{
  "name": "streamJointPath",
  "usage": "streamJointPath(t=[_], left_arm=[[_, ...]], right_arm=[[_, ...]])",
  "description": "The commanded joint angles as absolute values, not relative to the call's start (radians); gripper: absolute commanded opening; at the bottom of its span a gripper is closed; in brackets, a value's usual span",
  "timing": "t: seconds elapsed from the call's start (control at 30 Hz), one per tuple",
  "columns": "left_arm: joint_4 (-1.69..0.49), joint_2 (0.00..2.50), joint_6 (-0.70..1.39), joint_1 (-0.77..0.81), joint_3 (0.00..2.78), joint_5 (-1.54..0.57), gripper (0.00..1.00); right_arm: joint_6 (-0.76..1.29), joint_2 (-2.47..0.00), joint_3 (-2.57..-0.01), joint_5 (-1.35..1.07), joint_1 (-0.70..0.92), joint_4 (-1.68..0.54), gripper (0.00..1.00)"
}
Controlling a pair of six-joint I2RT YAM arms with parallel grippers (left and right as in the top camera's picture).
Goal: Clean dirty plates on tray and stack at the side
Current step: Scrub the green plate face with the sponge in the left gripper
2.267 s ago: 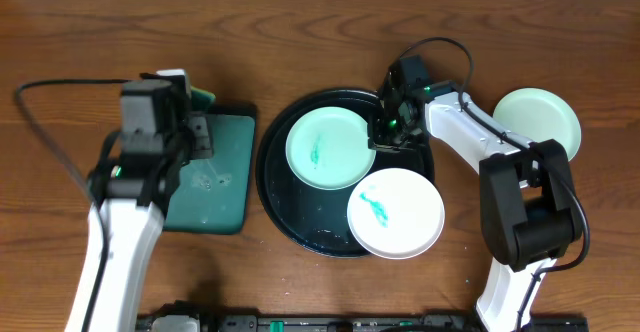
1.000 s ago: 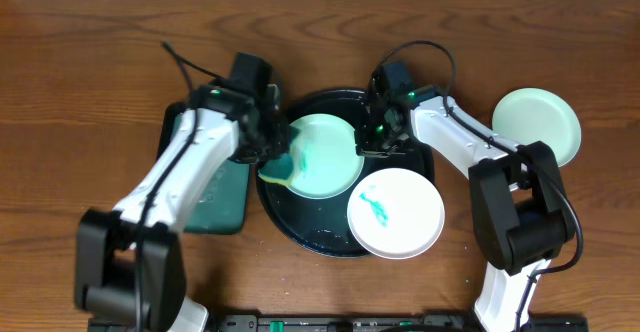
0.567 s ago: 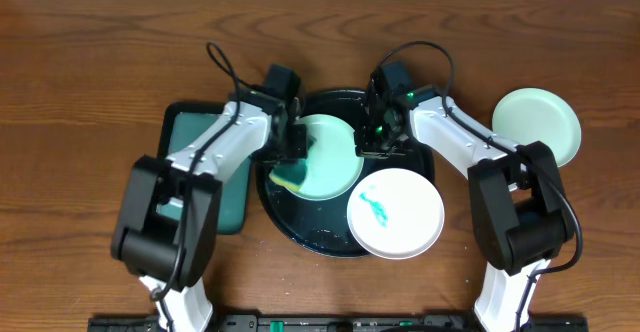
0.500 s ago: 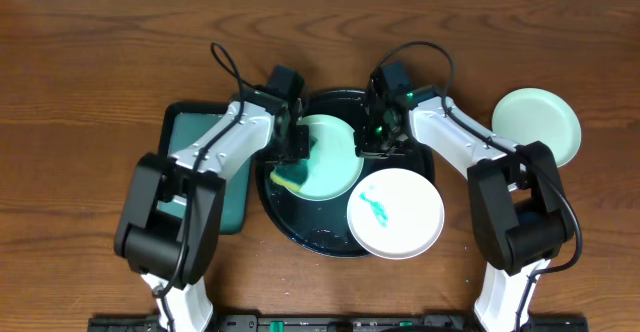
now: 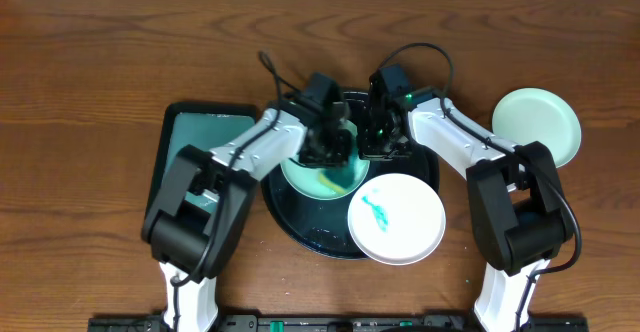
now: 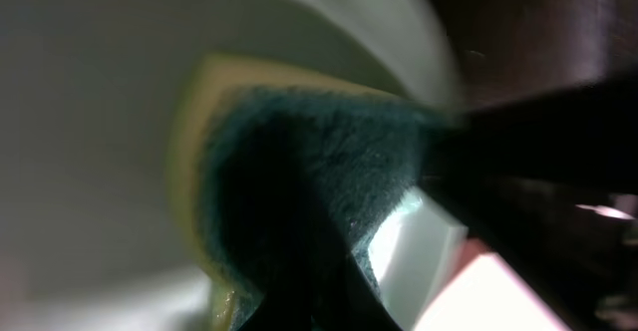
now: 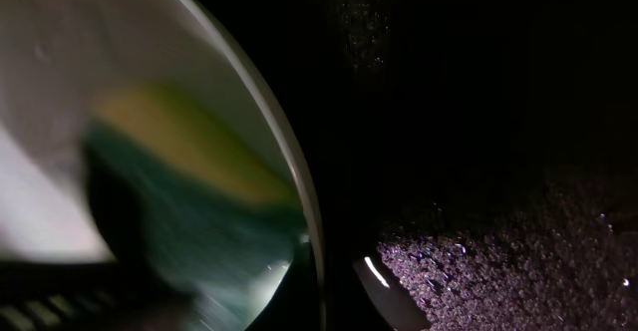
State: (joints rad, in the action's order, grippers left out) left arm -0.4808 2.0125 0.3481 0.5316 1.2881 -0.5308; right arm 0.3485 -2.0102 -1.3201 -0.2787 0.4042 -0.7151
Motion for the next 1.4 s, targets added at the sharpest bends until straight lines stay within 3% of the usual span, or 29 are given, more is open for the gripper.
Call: streamJointPath(t=[0.0,0.13,0.4,0.77,0.93,1.17,1.37], left_arm=[[-0.446,2.056,0.372,0.562,1.274,-0.690,0.07],[-0.416,2.056,0.373,0.536,1.274,-0.488,0.07],[-0.524,2.055,0.373,0.442,1.274,0.131,0.07],[-0.568,2.055,0.334,0.410,1.274,0.538,0.07],[-0.669,2.055,0.318,0.411,1.274,0.476,0.07],[-0.767,2.055,0.195,0.424,1.274,-0.110,0.07],[-0.773,2.055,0.175,0.485,1.274,-0.179,0.07]], right_arm=[[0.345,-2.011,-1.327,-0.374,0.437,-0.704,0.01],[0.345,-2.011,-1.327,-0.374,0.437,-0.715,0.01],[0.344,-2.011,-1.327,-0.374,0.437,-0.744,0.01],[0.344,-2.011,-1.327,-0.366,0.437,-0.744,0.01],[0.344,-2.011,-1.327,-0.364,0.437,-0.744,0.01],[0.344,-2.011,-1.327,-0.340,0.437,-0.745,0.01],[0.344,-2.011,-1.327,-0.350,0.437,-0.731,0.01]])
